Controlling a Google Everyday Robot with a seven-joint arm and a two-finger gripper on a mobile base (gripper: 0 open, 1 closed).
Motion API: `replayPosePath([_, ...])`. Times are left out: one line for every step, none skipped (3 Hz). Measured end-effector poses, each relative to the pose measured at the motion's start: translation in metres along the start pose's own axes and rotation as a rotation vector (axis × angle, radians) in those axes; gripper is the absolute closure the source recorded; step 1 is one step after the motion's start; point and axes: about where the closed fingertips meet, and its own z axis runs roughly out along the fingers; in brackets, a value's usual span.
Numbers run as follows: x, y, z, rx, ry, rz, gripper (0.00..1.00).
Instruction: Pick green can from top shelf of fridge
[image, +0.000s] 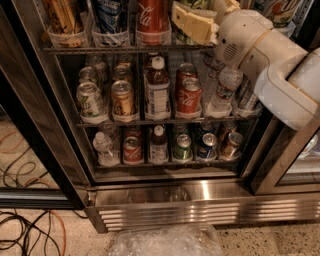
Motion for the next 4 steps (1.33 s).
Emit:
replayPosePath([-0.003, 0.004, 0.001, -0.009, 0.002, 0.005, 1.00])
replayPosePath([0.007, 0.030, -0.008, -0.058, 0.020, 0.033, 1.00])
replayPosePath([0.022, 0.057, -0.023, -0.092, 0.046, 0.049, 1.00])
replayPosePath([0.036, 0.080, -0.044, -0.122, 0.082, 0.059, 1.00])
